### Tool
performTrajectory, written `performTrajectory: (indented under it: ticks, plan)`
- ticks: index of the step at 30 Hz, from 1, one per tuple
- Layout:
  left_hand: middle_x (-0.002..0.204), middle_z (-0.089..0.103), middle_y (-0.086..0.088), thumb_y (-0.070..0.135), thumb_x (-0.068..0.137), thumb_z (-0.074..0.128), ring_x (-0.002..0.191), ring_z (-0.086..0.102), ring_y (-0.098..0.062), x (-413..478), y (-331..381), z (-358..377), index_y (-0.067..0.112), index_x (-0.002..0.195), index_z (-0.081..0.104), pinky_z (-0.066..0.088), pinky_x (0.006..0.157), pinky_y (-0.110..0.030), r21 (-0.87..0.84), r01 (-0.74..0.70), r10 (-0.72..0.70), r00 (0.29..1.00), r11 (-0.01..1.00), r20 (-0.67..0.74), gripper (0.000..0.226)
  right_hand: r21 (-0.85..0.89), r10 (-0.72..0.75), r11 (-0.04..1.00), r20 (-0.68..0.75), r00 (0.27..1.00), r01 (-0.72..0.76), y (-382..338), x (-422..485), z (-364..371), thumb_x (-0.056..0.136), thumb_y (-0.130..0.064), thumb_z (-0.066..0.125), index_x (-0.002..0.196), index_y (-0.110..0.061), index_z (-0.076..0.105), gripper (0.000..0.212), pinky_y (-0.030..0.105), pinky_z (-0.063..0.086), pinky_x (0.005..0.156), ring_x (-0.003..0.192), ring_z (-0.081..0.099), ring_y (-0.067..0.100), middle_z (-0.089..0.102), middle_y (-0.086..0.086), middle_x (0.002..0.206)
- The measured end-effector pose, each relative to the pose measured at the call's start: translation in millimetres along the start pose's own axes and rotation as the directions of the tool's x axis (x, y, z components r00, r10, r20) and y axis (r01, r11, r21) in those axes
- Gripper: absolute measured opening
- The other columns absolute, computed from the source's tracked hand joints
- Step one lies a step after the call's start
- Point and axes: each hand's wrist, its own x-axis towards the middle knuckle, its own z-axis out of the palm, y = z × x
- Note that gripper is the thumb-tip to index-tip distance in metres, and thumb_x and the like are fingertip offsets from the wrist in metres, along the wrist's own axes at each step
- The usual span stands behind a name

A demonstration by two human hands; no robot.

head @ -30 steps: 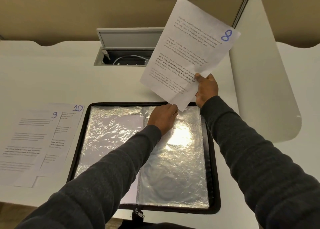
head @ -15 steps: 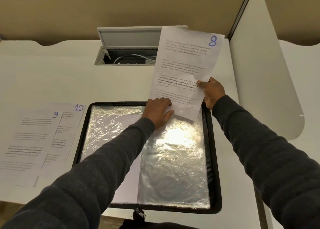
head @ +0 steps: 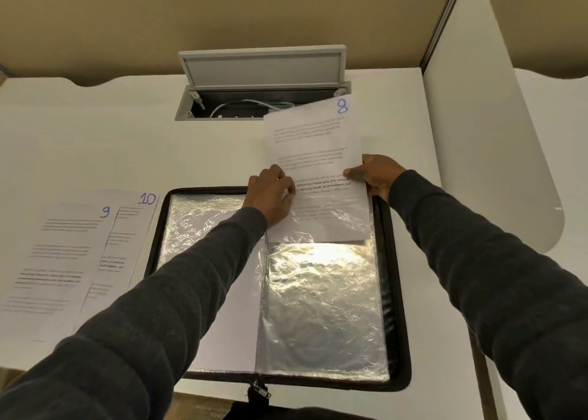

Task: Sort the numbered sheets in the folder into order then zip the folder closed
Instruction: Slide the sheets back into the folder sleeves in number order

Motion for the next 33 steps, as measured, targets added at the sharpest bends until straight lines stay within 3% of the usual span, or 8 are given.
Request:
performTrajectory:
  ticks: [4, 9, 14, 16, 19, 25, 29, 33]
  plan:
    - [0.111, 0.051, -0.004, 0.027, 0.086, 0.065, 0.103, 0.050, -0.023, 2, 5, -1, 0.019, 0.100, 0.066, 0.033, 0.090, -0.037, -0.013, -0.021, 0.022, 1.000, 1.000, 0.006, 0.016, -0.195, -0.021, 0.980, 0.013, 1.000, 0.023, -3, -7, 9, 0.093, -0.012, 0.069, 0.121, -0.006, 0.062, 0.029, 0.040, 0.056, 0.093, 0.105, 0.068, 0.030, 0.069, 0.011, 0.117]
    - [0.130, 0.048, -0.005, 0.035, 0.089, 0.063, 0.117, 0.049, -0.025, 21, 19, -3, 0.019, 0.122, 0.056, 0.035, 0.099, -0.041, -0.075, -0.003, 0.004, 1.000, 0.997, 0.003, 0.038, -0.329, -0.033, 0.944, 0.003, 0.999, 0.032, 9, -13, 13, 0.095, -0.022, 0.065, 0.124, -0.004, 0.064, 0.034, 0.047, 0.053, 0.101, 0.108, 0.067, 0.033, 0.068, 0.015, 0.121]
    - [0.161, 0.020, -0.009, 0.043, 0.093, 0.056, 0.144, 0.027, -0.029, 75, 31, -6, 0.018, 0.153, 0.022, 0.023, 0.117, -0.047, -0.005, 0.089, -0.087, 0.982, 0.996, 0.171, 0.073, -0.155, -0.043, 0.987, -0.076, 0.996, 0.031, 44, -17, 14, 0.076, -0.075, 0.060, 0.125, -0.013, 0.064, 0.079, 0.049, 0.053, 0.100, 0.106, 0.068, 0.029, 0.071, 0.007, 0.119]
    - [0.163, 0.012, -0.009, 0.040, 0.094, 0.055, 0.148, 0.019, -0.029, 101, 39, -8, 0.017, 0.155, 0.012, 0.019, 0.119, -0.047, 0.016, 0.101, -0.102, 0.968, 0.995, 0.231, 0.078, -0.074, -0.065, 0.996, -0.114, 0.991, 0.057, 51, -29, 17, 0.081, -0.068, 0.065, 0.119, -0.015, 0.066, 0.066, 0.048, 0.056, 0.095, 0.102, 0.070, 0.026, 0.072, 0.005, 0.115]
    - [0.163, 0.013, -0.008, 0.030, 0.094, 0.054, 0.149, 0.015, -0.028, 137, 52, -7, 0.017, 0.156, 0.010, 0.016, 0.120, -0.049, 0.005, 0.139, -0.133, 0.940, 0.990, 0.315, 0.077, 0.045, -0.044, 0.998, -0.132, 0.990, 0.051, 66, -43, 22, 0.092, -0.035, 0.071, 0.119, -0.013, 0.064, 0.036, 0.044, 0.057, 0.095, 0.101, 0.071, 0.024, 0.072, 0.006, 0.115]
    - [0.160, 0.024, -0.009, 0.028, 0.098, 0.047, 0.145, 0.026, -0.030, 166, 55, 3, 0.019, 0.156, 0.017, 0.017, 0.120, -0.046, 0.040, 0.149, -0.152, 0.892, 0.988, 0.426, 0.066, 0.096, 0.037, 0.995, -0.091, 0.995, -0.028, 97, -52, 21, 0.092, -0.028, 0.071, 0.132, -0.012, 0.059, 0.044, 0.043, 0.055, 0.099, 0.107, 0.070, 0.022, 0.069, 0.005, 0.123]
    - [0.136, 0.055, -0.006, 0.027, 0.099, 0.046, 0.125, 0.049, -0.028, 167, 47, -2, 0.019, 0.129, 0.056, 0.034, 0.108, -0.043, -0.010, 0.126, -0.113, 0.919, 0.992, 0.378, 0.033, 0.064, 0.039, 0.997, -0.097, 0.995, -0.033, 107, -47, 17, 0.066, -0.063, 0.074, 0.139, -0.014, 0.054, 0.090, 0.045, 0.048, 0.107, 0.122, 0.060, 0.023, 0.059, 0.003, 0.139]
    - [0.120, 0.064, -0.005, 0.022, 0.098, 0.050, 0.107, 0.057, -0.023, 157, 44, -13, 0.012, 0.114, 0.068, 0.041, 0.090, -0.031, -0.077, 0.086, -0.040, 0.882, 0.993, 0.470, 0.026, 0.082, 0.049, 0.996, -0.102, 0.994, -0.040, 103, -47, 16, 0.072, -0.056, 0.070, 0.130, -0.010, 0.057, 0.076, 0.031, 0.049, 0.083, 0.104, 0.057, 0.020, 0.059, 0.005, 0.125]
